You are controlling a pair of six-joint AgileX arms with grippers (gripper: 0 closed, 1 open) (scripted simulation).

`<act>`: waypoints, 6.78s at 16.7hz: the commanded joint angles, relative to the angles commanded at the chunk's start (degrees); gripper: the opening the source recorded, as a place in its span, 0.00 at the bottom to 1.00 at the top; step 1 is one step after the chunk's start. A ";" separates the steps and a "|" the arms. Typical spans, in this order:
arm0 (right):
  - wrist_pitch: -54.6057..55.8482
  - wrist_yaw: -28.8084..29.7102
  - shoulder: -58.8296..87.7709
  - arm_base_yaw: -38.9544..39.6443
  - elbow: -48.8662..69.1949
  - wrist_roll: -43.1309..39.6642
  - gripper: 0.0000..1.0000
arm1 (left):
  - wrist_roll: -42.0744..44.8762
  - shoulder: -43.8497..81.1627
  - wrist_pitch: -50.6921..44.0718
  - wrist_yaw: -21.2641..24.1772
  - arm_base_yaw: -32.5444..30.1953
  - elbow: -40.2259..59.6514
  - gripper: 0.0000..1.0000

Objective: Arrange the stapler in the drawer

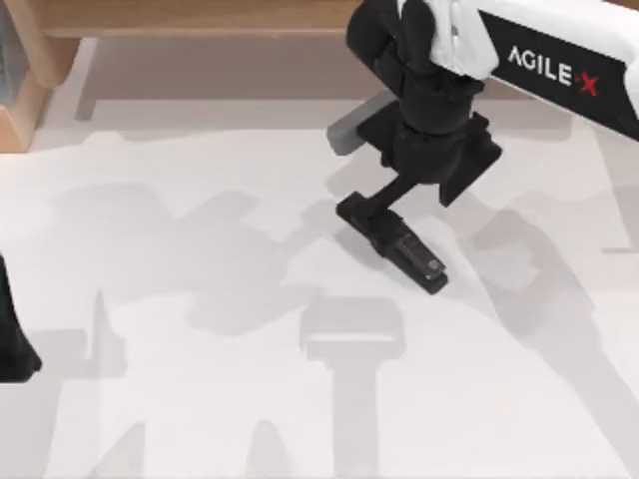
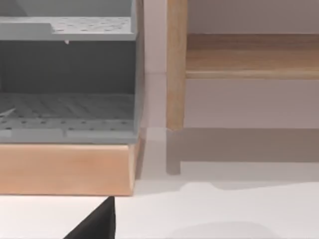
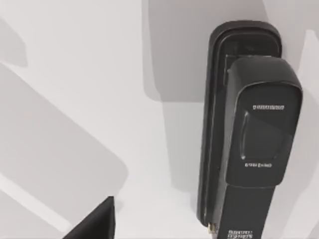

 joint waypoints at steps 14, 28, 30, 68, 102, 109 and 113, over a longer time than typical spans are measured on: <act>9.84 0.02 2.09 0.06 -7.75 0.09 1.00 | 0.00 0.00 0.00 0.00 0.00 0.00 1.00; 9.84 0.02 2.09 0.06 -7.75 0.09 0.00 | 0.00 0.00 0.00 0.00 0.00 0.00 1.00; 9.84 0.02 2.09 0.06 -7.75 0.09 0.00 | 0.00 0.00 0.00 0.00 0.00 0.00 1.00; -8.62 0.94 7.40 -51.01 24.61 -13.82 0.00 | 0.00 0.00 0.00 0.00 0.00 0.00 1.00; -6.94 0.91 12.84 -51.74 20.20 -7.52 0.08 | 0.00 0.00 0.00 0.00 0.00 0.00 1.00; -6.94 0.91 12.84 -51.74 20.20 -7.52 0.60 | 0.00 0.00 0.00 0.00 0.00 0.00 1.00; -6.94 0.91 12.84 -51.74 20.20 -7.52 0.90 | 0.00 0.00 0.00 0.00 0.00 0.00 1.00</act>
